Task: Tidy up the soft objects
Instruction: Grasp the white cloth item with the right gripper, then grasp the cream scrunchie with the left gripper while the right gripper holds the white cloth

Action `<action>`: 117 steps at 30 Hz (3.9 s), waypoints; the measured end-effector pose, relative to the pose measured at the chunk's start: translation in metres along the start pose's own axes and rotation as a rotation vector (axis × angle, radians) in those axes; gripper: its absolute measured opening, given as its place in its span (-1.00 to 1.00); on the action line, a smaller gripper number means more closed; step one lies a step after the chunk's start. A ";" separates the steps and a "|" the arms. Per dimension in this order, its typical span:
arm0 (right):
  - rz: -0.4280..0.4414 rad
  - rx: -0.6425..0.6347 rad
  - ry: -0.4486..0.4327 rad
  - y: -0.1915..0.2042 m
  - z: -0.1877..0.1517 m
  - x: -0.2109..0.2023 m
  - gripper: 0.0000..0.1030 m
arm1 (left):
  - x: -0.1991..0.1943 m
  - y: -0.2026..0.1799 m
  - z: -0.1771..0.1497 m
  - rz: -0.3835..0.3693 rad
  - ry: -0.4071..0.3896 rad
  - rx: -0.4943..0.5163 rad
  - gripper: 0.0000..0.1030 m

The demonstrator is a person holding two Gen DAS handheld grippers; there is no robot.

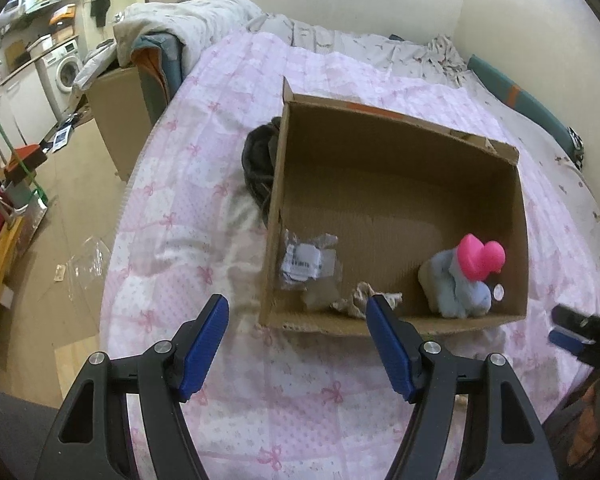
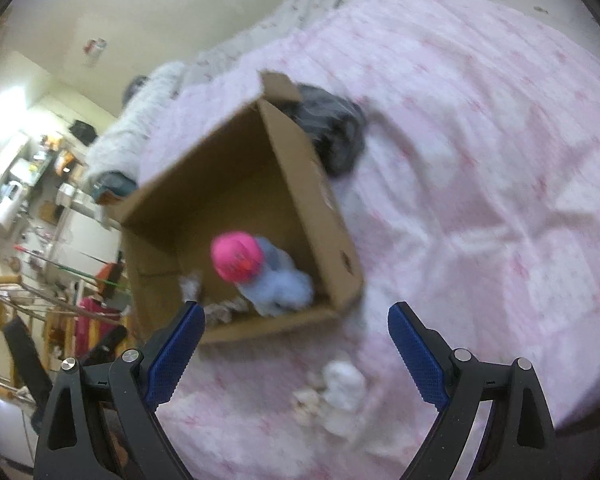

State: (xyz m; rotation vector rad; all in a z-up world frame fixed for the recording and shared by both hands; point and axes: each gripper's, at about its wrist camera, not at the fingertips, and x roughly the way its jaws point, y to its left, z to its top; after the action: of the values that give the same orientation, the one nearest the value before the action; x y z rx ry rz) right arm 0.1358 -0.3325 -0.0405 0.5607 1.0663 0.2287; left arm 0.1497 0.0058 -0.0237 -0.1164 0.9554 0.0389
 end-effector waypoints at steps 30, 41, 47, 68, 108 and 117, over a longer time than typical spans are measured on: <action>-0.343 -0.095 0.352 -0.028 -0.051 0.069 -0.53 | 0.014 -0.027 -0.019 -0.013 0.068 0.097 0.33; -0.216 -0.004 0.157 -0.039 -0.029 0.009 -0.53 | 0.037 -0.079 -0.050 -0.101 0.221 0.151 0.33; -0.212 0.028 0.140 -0.036 -0.025 0.011 -0.53 | 0.071 -0.127 -0.078 -0.165 0.395 0.175 0.33; -0.168 0.079 0.156 -0.045 -0.021 0.018 -0.53 | 0.108 -0.196 -0.090 -0.122 0.479 0.315 -0.60; 0.091 -0.388 0.196 0.079 -0.058 0.028 -0.53 | 0.003 -0.020 -0.007 -0.053 0.209 0.017 -0.74; 0.154 -0.368 0.041 0.098 -0.037 0.009 -0.53 | -0.009 -0.008 0.029 -0.044 0.114 0.018 -0.74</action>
State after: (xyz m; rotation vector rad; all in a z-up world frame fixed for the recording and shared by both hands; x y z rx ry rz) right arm 0.1160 -0.2346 -0.0080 0.3068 0.9908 0.5610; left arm 0.1689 0.0011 0.0010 -0.1240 1.0668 -0.0171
